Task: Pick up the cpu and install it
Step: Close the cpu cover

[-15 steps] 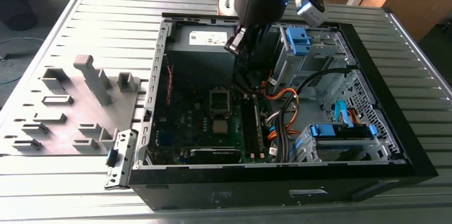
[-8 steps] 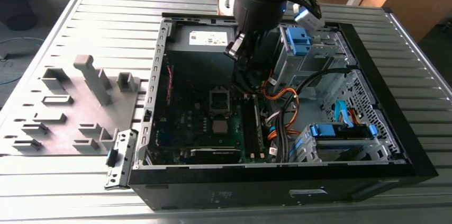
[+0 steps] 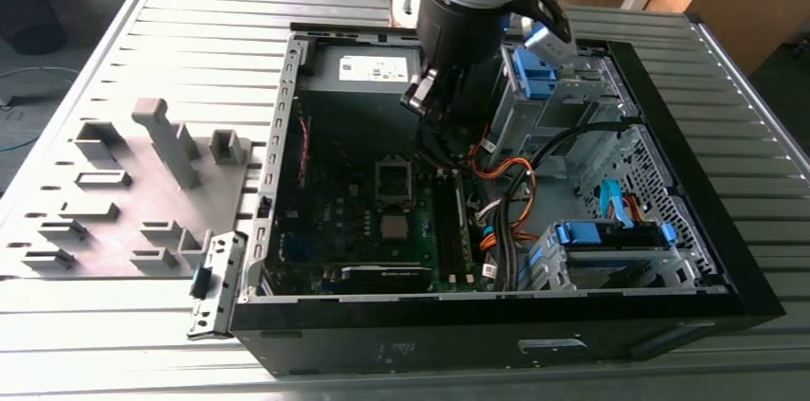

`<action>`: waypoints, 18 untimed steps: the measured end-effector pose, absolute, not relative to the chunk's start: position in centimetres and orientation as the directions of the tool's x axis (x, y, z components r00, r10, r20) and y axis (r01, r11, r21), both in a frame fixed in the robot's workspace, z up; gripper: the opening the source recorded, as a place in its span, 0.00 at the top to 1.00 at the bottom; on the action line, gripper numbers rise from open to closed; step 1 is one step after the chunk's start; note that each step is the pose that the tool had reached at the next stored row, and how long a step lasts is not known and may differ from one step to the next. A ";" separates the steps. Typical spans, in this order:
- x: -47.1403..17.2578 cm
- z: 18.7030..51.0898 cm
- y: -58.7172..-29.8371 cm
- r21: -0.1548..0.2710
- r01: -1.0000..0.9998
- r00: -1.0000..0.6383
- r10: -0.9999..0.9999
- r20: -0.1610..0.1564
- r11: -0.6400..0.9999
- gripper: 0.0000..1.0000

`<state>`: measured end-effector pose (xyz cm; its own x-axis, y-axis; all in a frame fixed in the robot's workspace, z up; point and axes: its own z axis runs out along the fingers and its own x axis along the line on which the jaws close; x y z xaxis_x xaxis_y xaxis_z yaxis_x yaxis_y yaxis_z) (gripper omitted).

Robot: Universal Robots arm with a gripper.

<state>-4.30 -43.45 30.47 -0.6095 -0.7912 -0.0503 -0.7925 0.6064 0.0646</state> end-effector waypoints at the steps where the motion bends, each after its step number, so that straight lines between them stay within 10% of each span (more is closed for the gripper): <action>1: -4.3 30.4 -43.4 0.065 -0.796 -0.606 -0.794 -0.050 0.602 0.89; 18: -4.3 28.7 -43.5 0.065 -0.811 -0.585 -0.809 -0.050 0.582 0.89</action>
